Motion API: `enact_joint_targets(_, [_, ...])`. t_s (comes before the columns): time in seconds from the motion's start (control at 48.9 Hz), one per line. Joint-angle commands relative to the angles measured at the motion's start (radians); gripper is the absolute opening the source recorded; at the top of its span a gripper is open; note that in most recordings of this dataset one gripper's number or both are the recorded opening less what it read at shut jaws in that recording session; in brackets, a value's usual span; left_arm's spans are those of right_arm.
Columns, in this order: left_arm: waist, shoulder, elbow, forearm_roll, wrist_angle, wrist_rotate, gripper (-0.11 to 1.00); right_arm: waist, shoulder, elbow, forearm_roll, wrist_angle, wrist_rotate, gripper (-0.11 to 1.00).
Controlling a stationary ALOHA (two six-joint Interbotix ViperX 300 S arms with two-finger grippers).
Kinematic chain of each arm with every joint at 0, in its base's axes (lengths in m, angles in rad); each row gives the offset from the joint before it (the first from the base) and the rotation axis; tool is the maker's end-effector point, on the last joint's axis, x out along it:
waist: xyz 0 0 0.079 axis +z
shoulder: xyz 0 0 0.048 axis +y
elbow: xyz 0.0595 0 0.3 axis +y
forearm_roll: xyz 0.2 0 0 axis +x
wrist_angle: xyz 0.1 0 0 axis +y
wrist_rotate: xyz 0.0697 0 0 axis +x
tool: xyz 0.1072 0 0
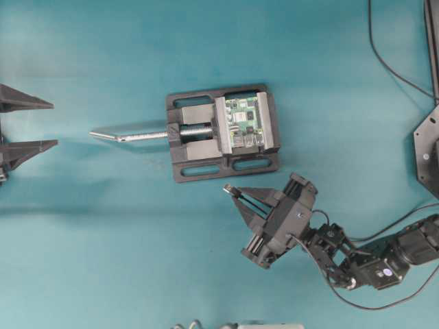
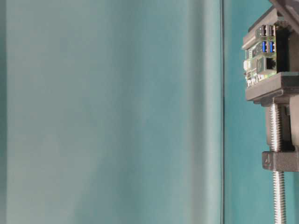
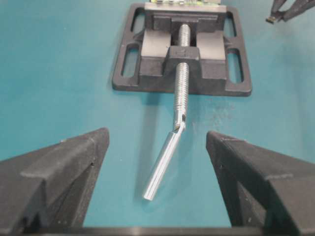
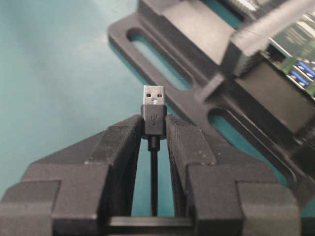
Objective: Insert the USB into the fixed PCB.
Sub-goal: 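Swing the right gripper toward the board, plug pointing at the ports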
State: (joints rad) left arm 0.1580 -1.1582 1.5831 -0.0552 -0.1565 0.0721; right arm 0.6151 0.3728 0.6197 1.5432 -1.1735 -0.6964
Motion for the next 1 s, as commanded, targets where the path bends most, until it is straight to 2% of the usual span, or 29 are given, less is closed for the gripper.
enact_joint_targets(0.0, [0.003, 0.012, -0.012, 0.002, -0.009, 0.002, 0.96, 0.003, 0.000, -0.044, 0.058, -0.026, -0.017, 0.21])
enact_joint_targets(0.143, [0.003, 0.012, -0.012, 0.002, -0.009, 0.002, 0.96, 0.017, 0.028, -0.100, 0.153, -0.104, -0.048, 0.21])
enact_joint_targets(0.327, [0.003, 0.012, -0.012, 0.002, -0.008, 0.002, 0.96, 0.028, 0.049, -0.144, 0.265, -0.212, -0.055, 0.21])
enact_joint_targets(0.47, [0.003, 0.012, -0.012, 0.002, -0.008, 0.003, 0.96, 0.029, 0.058, -0.170, 0.304, -0.259, -0.055, 0.22])
enact_joint_targets(0.654, [0.003, 0.012, -0.012, 0.002, -0.009, 0.002, 0.96, 0.037, 0.087, -0.215, 0.388, -0.304, -0.058, 0.22])
enact_joint_targets(0.982, [0.003, 0.012, -0.012, 0.002, -0.009, 0.002, 0.96, 0.040, 0.121, -0.244, 0.443, -0.426, -0.058, 0.22])
